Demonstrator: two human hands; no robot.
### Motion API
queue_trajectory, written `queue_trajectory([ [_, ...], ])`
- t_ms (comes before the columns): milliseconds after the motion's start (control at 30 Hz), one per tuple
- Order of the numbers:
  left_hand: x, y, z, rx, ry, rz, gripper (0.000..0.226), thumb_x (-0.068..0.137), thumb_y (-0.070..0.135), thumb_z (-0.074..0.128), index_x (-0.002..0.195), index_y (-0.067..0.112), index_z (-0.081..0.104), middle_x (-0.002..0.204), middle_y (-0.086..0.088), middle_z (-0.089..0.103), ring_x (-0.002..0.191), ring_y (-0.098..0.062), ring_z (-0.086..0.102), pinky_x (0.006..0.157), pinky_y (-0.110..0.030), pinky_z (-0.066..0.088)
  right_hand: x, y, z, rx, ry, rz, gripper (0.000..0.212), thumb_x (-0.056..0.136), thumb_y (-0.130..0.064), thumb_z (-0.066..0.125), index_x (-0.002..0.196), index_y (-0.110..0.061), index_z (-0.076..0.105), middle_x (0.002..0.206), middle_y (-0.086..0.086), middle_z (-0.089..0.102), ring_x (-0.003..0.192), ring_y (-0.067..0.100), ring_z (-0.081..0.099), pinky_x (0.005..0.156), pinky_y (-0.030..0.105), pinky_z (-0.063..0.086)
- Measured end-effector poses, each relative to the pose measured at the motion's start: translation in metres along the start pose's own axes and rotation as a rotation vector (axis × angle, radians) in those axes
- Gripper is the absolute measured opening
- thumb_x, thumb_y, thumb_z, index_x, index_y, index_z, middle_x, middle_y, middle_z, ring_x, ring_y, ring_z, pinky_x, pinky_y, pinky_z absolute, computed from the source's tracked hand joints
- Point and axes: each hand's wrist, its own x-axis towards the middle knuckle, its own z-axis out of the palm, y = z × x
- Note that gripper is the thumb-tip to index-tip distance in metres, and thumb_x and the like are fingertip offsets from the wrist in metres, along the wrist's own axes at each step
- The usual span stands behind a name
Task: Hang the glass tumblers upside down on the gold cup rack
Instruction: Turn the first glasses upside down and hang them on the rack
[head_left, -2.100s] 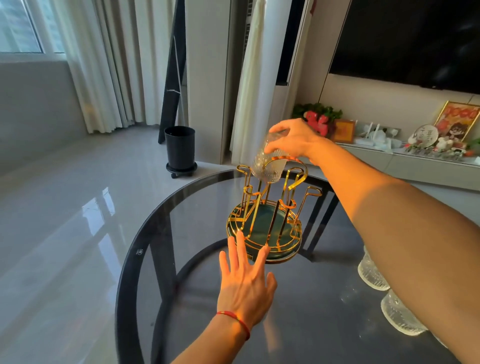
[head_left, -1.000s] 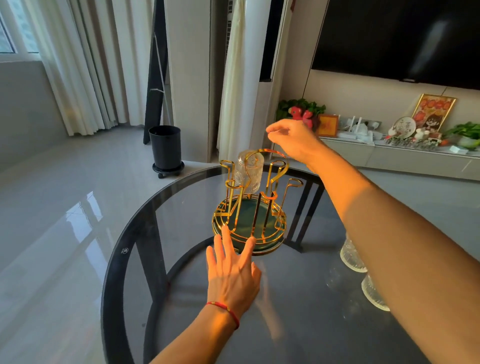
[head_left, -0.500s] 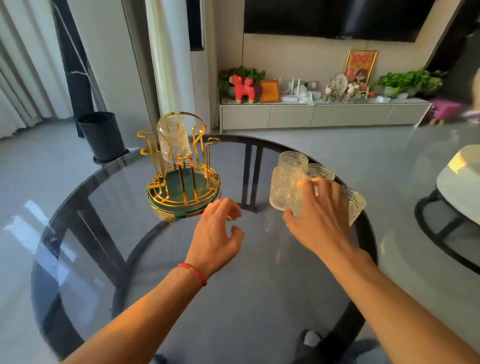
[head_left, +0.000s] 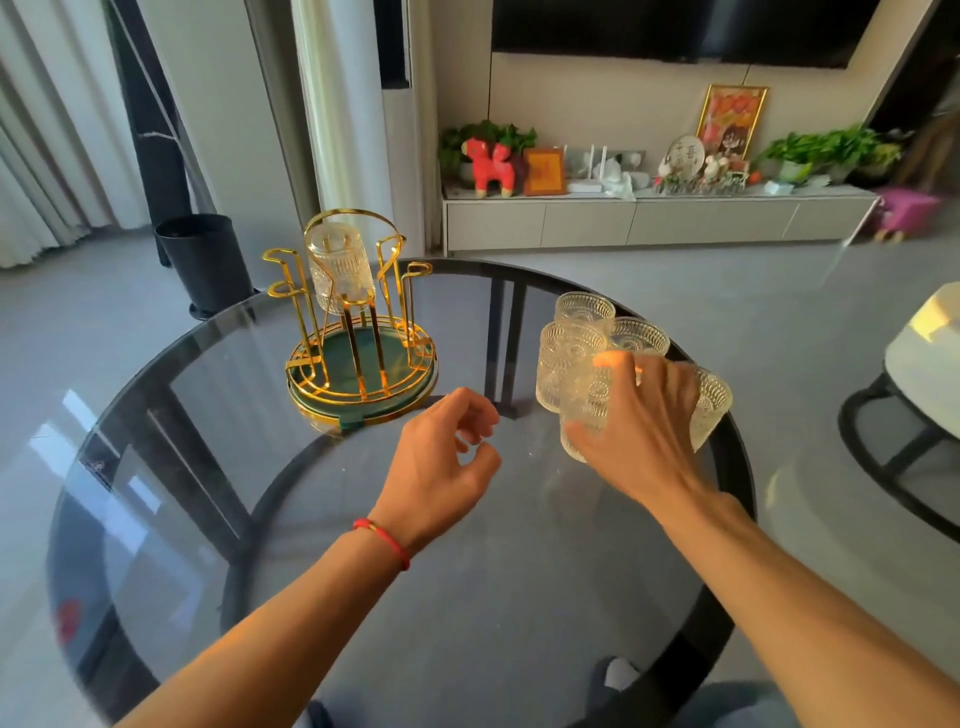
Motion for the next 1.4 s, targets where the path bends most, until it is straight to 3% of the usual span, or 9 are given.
queue_trajectory([
  [100,0.001,0.002,0.002,-0.108,-0.025,-0.064,0.032,0.085,0.023,0.074,0.112,0.024,0.058,0.102,0.009,0.064,0.092,-0.01,0.063,0.072,-0.033,0.058,-0.009,-0.017,0.0,0.235,0.018,-0.101,0.081,0.059,-0.014,0.088,0.131,-0.017,0.051,0.124,0.012,0.049,0.115,0.025,0.039,0.103,0.053,0.042],
  [300,0.002,0.005,0.003,-0.219,-0.172,-0.169,0.083,0.073,0.047,0.081,0.14,0.032,0.035,0.116,0.023,0.054,0.109,0.002,0.056,0.083,-0.016,0.054,-0.017,-0.04,0.005,0.68,-0.209,-0.224,0.098,0.061,-0.031,0.088,0.147,-0.026,0.04,0.136,-0.004,0.044,0.124,0.001,0.046,0.101,0.007,0.037],
  [400,0.004,0.001,-0.005,-0.08,-0.065,-0.224,0.08,0.067,0.048,0.086,0.133,0.03,0.045,0.106,0.018,0.06,0.097,0.007,0.057,0.075,-0.007,0.048,-0.019,-0.051,0.011,0.7,-0.265,-0.228,0.104,0.061,-0.023,0.09,0.15,-0.03,0.036,0.143,-0.006,0.048,0.126,-0.004,0.047,0.103,0.013,0.041],
  [633,0.01,-0.005,-0.037,-0.53,0.152,-0.558,0.066,0.069,0.039,0.089,0.119,0.016,0.054,0.106,-0.014,0.068,0.09,-0.021,0.072,0.066,-0.048,0.064,-0.017,-0.059,0.021,1.038,-0.551,0.11,0.065,0.088,-0.06,0.055,0.148,-0.041,0.04,0.152,-0.011,0.048,0.139,0.007,0.047,0.117,0.036,0.037],
  [767,0.012,-0.006,-0.042,-0.769,0.14,-0.648,0.049,0.081,0.017,0.079,0.122,0.012,0.052,0.113,-0.017,0.067,0.096,-0.025,0.071,0.069,-0.045,0.064,-0.015,-0.073,0.03,1.405,-0.625,0.404,0.046,0.104,-0.048,0.044,0.147,-0.031,0.043,0.134,0.011,0.066,0.104,0.035,0.074,0.095,0.053,0.058],
  [900,0.015,-0.013,-0.047,-0.869,0.06,-0.647,0.049,0.081,0.017,0.072,0.127,0.013,0.054,0.121,-0.015,0.063,0.108,-0.028,0.065,0.077,-0.043,0.063,-0.005,-0.077,0.032,1.569,-0.502,0.458,0.042,0.1,-0.041,0.058,0.139,-0.026,0.054,0.133,0.01,0.067,0.109,0.031,0.072,0.082,0.046,0.062],
  [1067,0.01,-0.045,-0.048,0.075,0.324,-0.345,0.039,0.093,0.053,0.038,0.103,0.023,0.061,0.099,0.0,0.065,0.093,-0.018,0.059,0.077,-0.041,0.053,0.01,-0.077,0.029,1.427,-0.251,0.386,0.038,0.094,-0.039,0.069,0.131,-0.036,0.06,0.123,0.001,0.071,0.11,0.018,0.072,0.085,0.044,0.063],
  [1167,0.0,-0.073,-0.045,0.594,0.276,-0.259,0.04,0.093,0.048,0.045,0.119,0.02,0.058,0.121,-0.012,0.054,0.112,-0.03,0.049,0.086,-0.047,0.048,0.018,-0.075,0.019,1.224,-0.091,0.266,0.045,0.088,-0.046,0.073,0.13,-0.051,0.058,0.131,-0.02,0.06,0.116,-0.002,0.063,0.09,0.032,0.06],
  [1400,-0.008,-0.11,-0.036,0.796,0.079,-0.219,0.068,0.091,0.056,0.048,0.152,0.033,0.031,0.155,-0.026,0.027,0.143,-0.046,0.026,0.109,-0.062,0.034,0.067,-0.084,0.005,1.152,0.23,0.291,0.054,0.082,-0.041,0.077,0.132,-0.039,0.058,0.129,-0.022,0.06,0.124,0.004,0.057,0.105,0.042,0.052],
])
